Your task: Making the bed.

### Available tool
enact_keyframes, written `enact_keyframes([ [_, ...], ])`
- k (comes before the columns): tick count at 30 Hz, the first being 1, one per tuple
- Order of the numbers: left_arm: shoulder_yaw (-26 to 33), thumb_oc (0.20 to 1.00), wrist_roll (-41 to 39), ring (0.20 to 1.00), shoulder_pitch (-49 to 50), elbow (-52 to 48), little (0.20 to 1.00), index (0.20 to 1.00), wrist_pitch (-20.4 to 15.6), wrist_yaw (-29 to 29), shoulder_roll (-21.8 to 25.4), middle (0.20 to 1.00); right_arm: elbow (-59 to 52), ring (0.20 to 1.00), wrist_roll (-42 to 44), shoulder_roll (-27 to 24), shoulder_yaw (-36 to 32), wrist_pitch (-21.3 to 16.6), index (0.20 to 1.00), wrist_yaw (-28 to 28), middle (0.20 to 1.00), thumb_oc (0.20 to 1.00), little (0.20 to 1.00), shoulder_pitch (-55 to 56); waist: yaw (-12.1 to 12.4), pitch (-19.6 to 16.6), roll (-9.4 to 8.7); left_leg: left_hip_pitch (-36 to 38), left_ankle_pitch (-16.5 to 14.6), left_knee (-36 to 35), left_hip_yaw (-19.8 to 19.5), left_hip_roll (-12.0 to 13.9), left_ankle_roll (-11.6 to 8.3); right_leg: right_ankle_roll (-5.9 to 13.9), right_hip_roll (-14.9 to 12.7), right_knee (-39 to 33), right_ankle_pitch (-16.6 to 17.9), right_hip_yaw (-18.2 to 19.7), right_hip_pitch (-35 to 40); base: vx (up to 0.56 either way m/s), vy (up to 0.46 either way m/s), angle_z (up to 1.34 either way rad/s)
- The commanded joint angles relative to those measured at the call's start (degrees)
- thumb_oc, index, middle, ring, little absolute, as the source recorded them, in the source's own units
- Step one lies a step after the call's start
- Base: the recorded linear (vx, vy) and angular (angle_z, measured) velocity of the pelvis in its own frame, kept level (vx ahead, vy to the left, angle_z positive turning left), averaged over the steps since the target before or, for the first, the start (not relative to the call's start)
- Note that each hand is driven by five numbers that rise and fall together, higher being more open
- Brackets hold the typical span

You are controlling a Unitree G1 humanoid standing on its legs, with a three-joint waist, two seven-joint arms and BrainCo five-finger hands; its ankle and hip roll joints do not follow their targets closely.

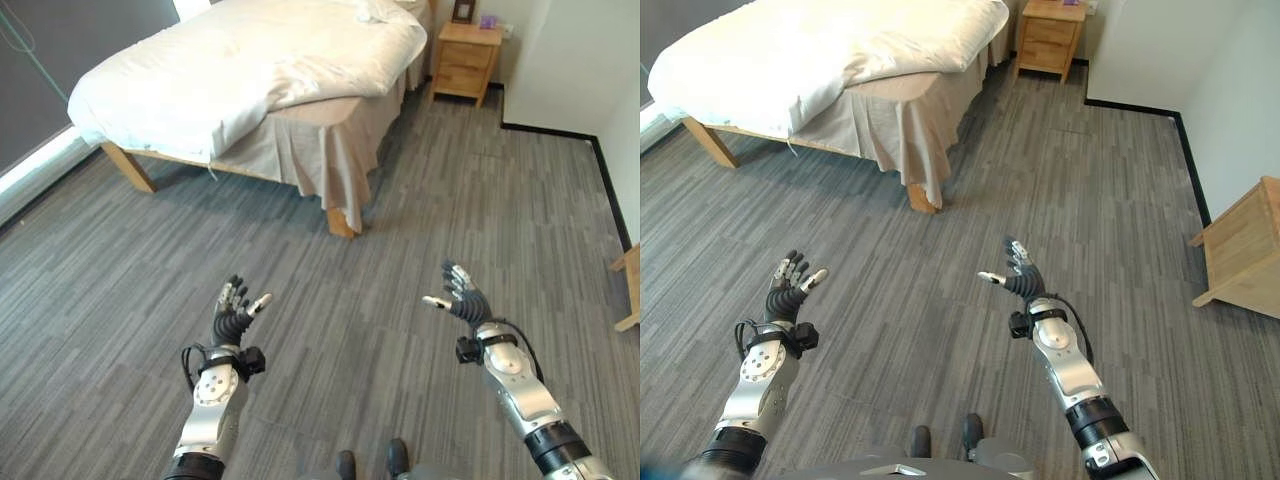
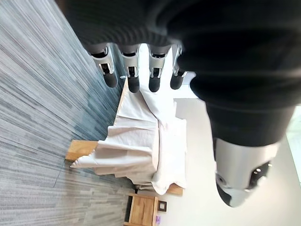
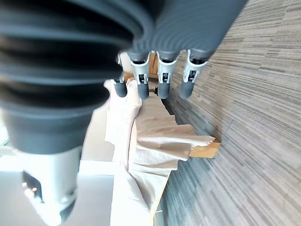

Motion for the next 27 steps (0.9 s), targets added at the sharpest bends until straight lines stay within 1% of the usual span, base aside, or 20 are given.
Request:
enact_keyframes([
  [1, 0.82, 1.0, 1.88, 1.0, -0.45, -1.97, 1.0, 1.0, -2.72, -0.72, 2.83, 1.0, -4.15, 1.0, -0.02, 2.65, 0.99, -4.02, 1.0, 0.72, 1.0, 1.0, 1.0, 0.08, 0.38, -1.36, -4.73, -1.12, -1.22, 0.17, -0.25, -0.06, -2.71, 8.12, -6.8, -3.91, 1.89, 6.0, 2.47, 0.0, 0.0, 0.0],
  [5, 0.24, 1.0, 3.52, 1.0, -0.28, -1.89, 1.0, 1.0, -2.13, -0.73, 2.77, 1.0, -4.25, 1.0, -0.83, 2.55, 1.33, -3.99, 1.0, 0.75, 1.0, 1.0, 1.0, 0.26, 0.33, -1.11, -4.71, -1.12, -1.35, 0.17, -0.41, -0.14, -2.57, 8.11, -6.73, -3.91, 1.74, 6.02, 2.34, 0.0, 0.0, 0.0],
  [6, -0.38, 1.0, 4.08, 1.0, -0.12, -1.73, 1.0, 1.0, -1.65, -0.53, 2.6, 1.0, -4.02, 1.0, -0.59, 2.77, 1.54, -3.85, 1.0, 0.4, 1.0, 1.0, 1.0, 0.45, 0.32, -0.52, -4.53, -0.9, -1.59, 0.17, -0.48, -0.35, -1.93, 8.18, -6.86, -3.91, 1.84, 5.95, 2.45, 0.0, 0.0, 0.0],
  [8, -0.44, 1.0, 3.64, 1.0, -0.16, -1.78, 1.0, 1.0, -1.72, -0.23, 2.65, 1.0, -4.15, 1.0, -0.74, 2.71, 1.86, -3.92, 1.0, 0.48, 1.0, 1.0, 1.0, 0.36, 0.13, 0.91, -4.25, -1.02, -1.29, 0.17, -0.67, -0.14, -1.69, 8.4, -6.69, -0.75, 2.28, 5.85, 0.28, -0.04, -0.017, 0.0],
  [9, -0.42, 1.0, 3.63, 1.0, -0.2, -1.77, 1.0, 1.0, -1.73, -0.23, 2.65, 1.0, -4.12, 1.0, -0.73, 2.71, 1.87, -3.93, 1.0, 0.48, 1.0, 1.0, 1.0, 0.3, 0.14, 0.85, -4.23, -1.14, -1.26, 0.17, -0.65, -0.11, -1.7, 8.38, -6.64, -0.4, 2.12, 5.88, -0.03, -0.1, -0.048, -0.01],
  [10, -0.47, 1.0, 3.44, 1.0, -0.7, -2.11, 1.0, 1.0, -1.97, 0.25, 3.1, 1.0, -4.28, 1.0, -1.02, 2.76, 2.8, -3.93, 1.0, 0.44, 1.0, 1.0, 1.0, -0.9, 0.16, 2.13, -3.91, -2.21, -0.9, 0.17, -0.35, 0.34, -1.78, 8.8, -5.25, 2.6, 2.25, 5.68, -3.65, -0.07, -0.049, -0.05],
  [11, -0.77, 1.0, 3.27, 1.0, -0.95, -1.86, 1.0, 1.0, -2.33, 0.54, 3.28, 1.0, -4.01, 1.0, -0.92, 2.64, 3.41, -4.03, 1.0, 0.5, 1.0, 1.0, 1.0, -1.27, 0.27, 2.15, -3.91, -2.84, -0.79, 0.17, -0.1, 0.32, -1.79, 8.32, -4.69, 2.27, 1.92, 5.15, -4.11, -0.07, -0.07, -0.11],
  [13, -0.72, 1.0, 3.75, 1.0, -0.77, -2.32, 1.0, 1.0, -2.32, 0.35, 3.26, 1.0, -3.72, 1.0, -1.15, 2.86, 3.73, -4.13, 1.0, 0.55, 1.0, 1.0, 1.0, -1.45, 0.81, 1.58, -4.18, -3.18, -0.54, 0.17, 0.86, 0.46, -2.03, 7.25, -5.17, 0.01, 1.41, 2.83, -2.98, 0.05, -0.072, -0.2],
  [15, -0.44, 1.0, 3.25, 1.0, -0.59, -4.28, 1.0, 1.0, -2.78, 0.59, 2.56, 1.0, -3.25, 1.0, -1.75, 2.02, 4.27, -4.03, 1.0, 0.48, 1.0, 1.0, 1.0, -2.57, 1.22, 1.11, -4.63, -2.85, -0.95, 0.17, 1.94, 1.24, -2.7, 7.41, -5.52, -3.15, 1.92, 1.01, -1.3, 0.13, -0.116, -0.07],
  [18, -0.36, 1.0, 2.54, 1.0, 0.18, -4.69, 1.0, 1.0, -2.81, 0.08, 2.05, 1.0, -3.53, 1.0, -2.11, 1.09, 4.19, -3.75, 1.0, 0.56, 1.0, 1.0, 1.0, -2.94, 1.3, 0.65, -4.73, -1.75, -1.58, 0.17, 2.48, 1.66, -3.03, 7.43, -5.5, -3.91, 1.45, 0.57, 0.27, 0.11, -0.073, -0.04],
  [27, -0.34, 1.0, 1.8, 1.0, 1.47, -5.46, 1.0, 1.0, -2.04, -0.51, 1.17, 1.0, -5.08, 1.0, -2.63, -0.7, 4.55, -3.13, 1.0, 1.63, 1.0, 1.0, 1.0, -1.58, 1.4, 1.27, -3.66, 1.0, -2.17, 0.88, 3.11, 2.88, -3.78, 6.37, -4.73, -3.91, -0.33, 0.43, 2.71, 0.05, -0.037, -0.02],
])
